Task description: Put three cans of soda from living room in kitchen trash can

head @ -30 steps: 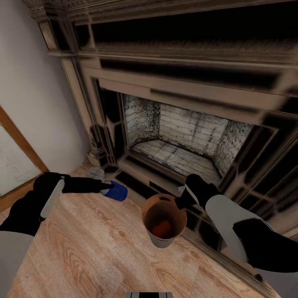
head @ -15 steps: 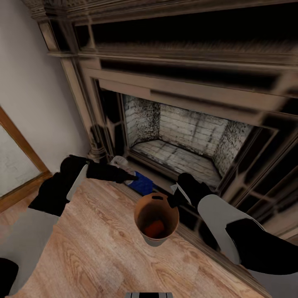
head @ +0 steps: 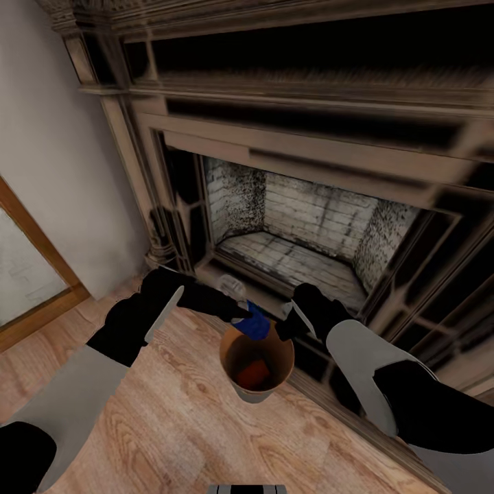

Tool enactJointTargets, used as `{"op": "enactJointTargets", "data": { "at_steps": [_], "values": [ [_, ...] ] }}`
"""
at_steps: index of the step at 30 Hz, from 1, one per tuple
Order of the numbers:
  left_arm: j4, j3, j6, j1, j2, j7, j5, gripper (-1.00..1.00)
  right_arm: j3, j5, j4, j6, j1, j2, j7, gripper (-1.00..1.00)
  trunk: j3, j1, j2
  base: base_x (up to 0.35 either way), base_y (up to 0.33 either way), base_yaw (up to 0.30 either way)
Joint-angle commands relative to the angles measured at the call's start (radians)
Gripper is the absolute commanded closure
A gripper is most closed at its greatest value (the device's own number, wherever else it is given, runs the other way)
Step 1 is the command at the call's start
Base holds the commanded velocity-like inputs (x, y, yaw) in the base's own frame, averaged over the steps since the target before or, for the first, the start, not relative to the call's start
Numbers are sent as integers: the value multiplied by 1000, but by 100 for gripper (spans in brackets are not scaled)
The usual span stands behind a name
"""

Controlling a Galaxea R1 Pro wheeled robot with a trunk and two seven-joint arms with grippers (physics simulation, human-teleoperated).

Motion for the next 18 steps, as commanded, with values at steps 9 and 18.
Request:
{"op": "enactJointTargets", "data": {
  "at_steps": [9,18],
  "values": [
    [85,-79,1,0,-48,87,2,100,-4,-23,-6,3,-10,4,4,100,0,0,0,0,0,0],
    [168,-169,1,1,-134,242,2,100,-5,-25,-6,3,-27,17,4,100,0,0,0,0,0,0]
  ]
}}
